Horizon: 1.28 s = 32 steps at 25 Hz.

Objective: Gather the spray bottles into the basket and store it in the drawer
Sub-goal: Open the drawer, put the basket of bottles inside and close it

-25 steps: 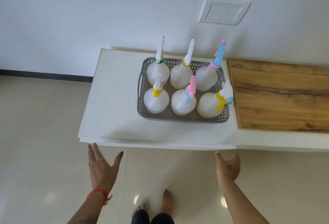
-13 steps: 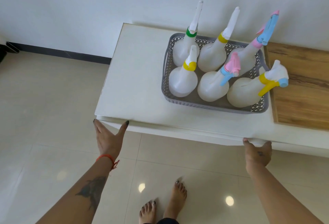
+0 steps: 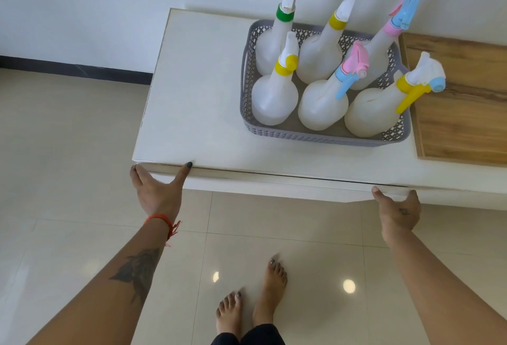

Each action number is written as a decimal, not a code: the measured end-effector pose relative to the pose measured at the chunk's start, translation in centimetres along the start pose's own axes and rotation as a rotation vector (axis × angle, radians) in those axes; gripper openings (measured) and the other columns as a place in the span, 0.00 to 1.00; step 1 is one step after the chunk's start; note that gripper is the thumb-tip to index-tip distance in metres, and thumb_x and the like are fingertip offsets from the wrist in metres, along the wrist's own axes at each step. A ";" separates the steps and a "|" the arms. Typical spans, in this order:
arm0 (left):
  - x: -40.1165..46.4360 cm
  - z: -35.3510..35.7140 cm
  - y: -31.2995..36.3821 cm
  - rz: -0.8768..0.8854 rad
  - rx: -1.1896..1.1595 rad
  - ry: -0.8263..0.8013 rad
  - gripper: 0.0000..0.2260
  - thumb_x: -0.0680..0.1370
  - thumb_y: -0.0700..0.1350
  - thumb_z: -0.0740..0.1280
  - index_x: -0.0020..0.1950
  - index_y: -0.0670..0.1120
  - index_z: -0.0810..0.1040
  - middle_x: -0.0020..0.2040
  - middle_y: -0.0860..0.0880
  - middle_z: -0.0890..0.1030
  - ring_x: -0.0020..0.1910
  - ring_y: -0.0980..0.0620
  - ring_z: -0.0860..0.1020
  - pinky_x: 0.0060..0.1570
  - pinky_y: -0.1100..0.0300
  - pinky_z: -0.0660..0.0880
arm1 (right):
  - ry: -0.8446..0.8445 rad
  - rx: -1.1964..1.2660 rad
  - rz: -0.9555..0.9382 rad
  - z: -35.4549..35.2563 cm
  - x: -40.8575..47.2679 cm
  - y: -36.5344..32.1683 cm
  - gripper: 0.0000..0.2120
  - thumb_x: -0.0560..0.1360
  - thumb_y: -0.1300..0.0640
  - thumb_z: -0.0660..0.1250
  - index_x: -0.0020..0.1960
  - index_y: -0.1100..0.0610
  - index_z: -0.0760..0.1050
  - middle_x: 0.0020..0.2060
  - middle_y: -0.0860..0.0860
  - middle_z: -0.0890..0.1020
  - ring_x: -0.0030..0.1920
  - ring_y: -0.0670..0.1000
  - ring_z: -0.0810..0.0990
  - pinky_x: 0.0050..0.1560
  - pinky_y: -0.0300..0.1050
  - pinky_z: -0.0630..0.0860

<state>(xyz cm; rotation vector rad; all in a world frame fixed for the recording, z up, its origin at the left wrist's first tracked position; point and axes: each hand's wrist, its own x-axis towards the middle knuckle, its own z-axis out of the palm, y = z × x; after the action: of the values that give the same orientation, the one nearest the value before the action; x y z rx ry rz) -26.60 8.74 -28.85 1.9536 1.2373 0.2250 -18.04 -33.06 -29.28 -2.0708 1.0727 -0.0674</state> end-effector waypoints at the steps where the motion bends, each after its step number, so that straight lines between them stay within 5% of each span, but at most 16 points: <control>1: 0.0 0.1 -0.1 -0.009 0.013 0.006 0.50 0.66 0.64 0.71 0.76 0.39 0.52 0.78 0.46 0.54 0.76 0.47 0.57 0.71 0.55 0.58 | -0.001 0.014 0.005 0.0 -0.1 0.3 0.40 0.69 0.52 0.73 0.74 0.59 0.57 0.74 0.56 0.60 0.72 0.56 0.63 0.70 0.47 0.62; 8: -1.1 -0.9 -0.1 -0.079 0.052 -0.087 0.46 0.71 0.62 0.68 0.77 0.39 0.48 0.79 0.45 0.48 0.77 0.44 0.54 0.74 0.52 0.56 | -0.015 -0.099 -0.043 -1.0 -2.3 0.3 0.38 0.72 0.52 0.71 0.74 0.61 0.57 0.73 0.60 0.61 0.71 0.61 0.63 0.70 0.54 0.65; 11: -4.8 -0.6 0.6 0.154 0.175 -0.032 0.35 0.76 0.54 0.64 0.75 0.38 0.55 0.78 0.40 0.52 0.77 0.41 0.52 0.75 0.47 0.52 | 0.069 -0.282 -0.601 -0.2 -7.0 0.2 0.26 0.75 0.54 0.65 0.69 0.66 0.65 0.66 0.64 0.71 0.65 0.63 0.70 0.66 0.56 0.68; 13: -9.5 0.8 0.8 0.493 0.270 -0.106 0.25 0.78 0.49 0.64 0.71 0.37 0.65 0.73 0.38 0.66 0.75 0.38 0.59 0.74 0.45 0.53 | -0.098 -0.372 -0.993 1.4 -10.8 0.0 0.20 0.77 0.54 0.61 0.64 0.65 0.71 0.58 0.61 0.78 0.59 0.61 0.76 0.64 0.53 0.70; 15: -13.1 2.9 1.1 0.713 0.318 -0.282 0.18 0.78 0.47 0.62 0.66 0.39 0.72 0.65 0.40 0.76 0.72 0.40 0.66 0.74 0.45 0.54 | -0.306 -0.482 -1.189 3.5 -13.5 -0.4 0.19 0.78 0.52 0.59 0.63 0.64 0.73 0.58 0.60 0.80 0.60 0.59 0.77 0.69 0.53 0.67; 20: -12.8 6.6 2.4 0.746 0.638 -0.451 0.27 0.81 0.55 0.45 0.76 0.43 0.53 0.78 0.46 0.57 0.78 0.47 0.49 0.76 0.52 0.40 | -0.464 -0.727 -1.122 5.6 -14.7 -0.3 0.28 0.80 0.45 0.47 0.74 0.61 0.58 0.73 0.57 0.65 0.75 0.55 0.59 0.76 0.50 0.50; 32: -15.9 4.1 -1.0 0.753 0.723 -0.532 0.29 0.80 0.58 0.42 0.77 0.45 0.47 0.79 0.47 0.52 0.78 0.47 0.46 0.75 0.53 0.37 | -0.486 -0.653 -1.051 2.8 -18.1 3.2 0.26 0.79 0.49 0.58 0.70 0.65 0.65 0.68 0.61 0.72 0.71 0.60 0.67 0.74 0.55 0.58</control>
<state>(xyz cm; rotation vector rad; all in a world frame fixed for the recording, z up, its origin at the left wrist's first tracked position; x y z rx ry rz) -33.20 -6.26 -28.31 2.7855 0.1818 -0.4143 -30.70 -19.54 -28.07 -2.8056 -0.4208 0.2859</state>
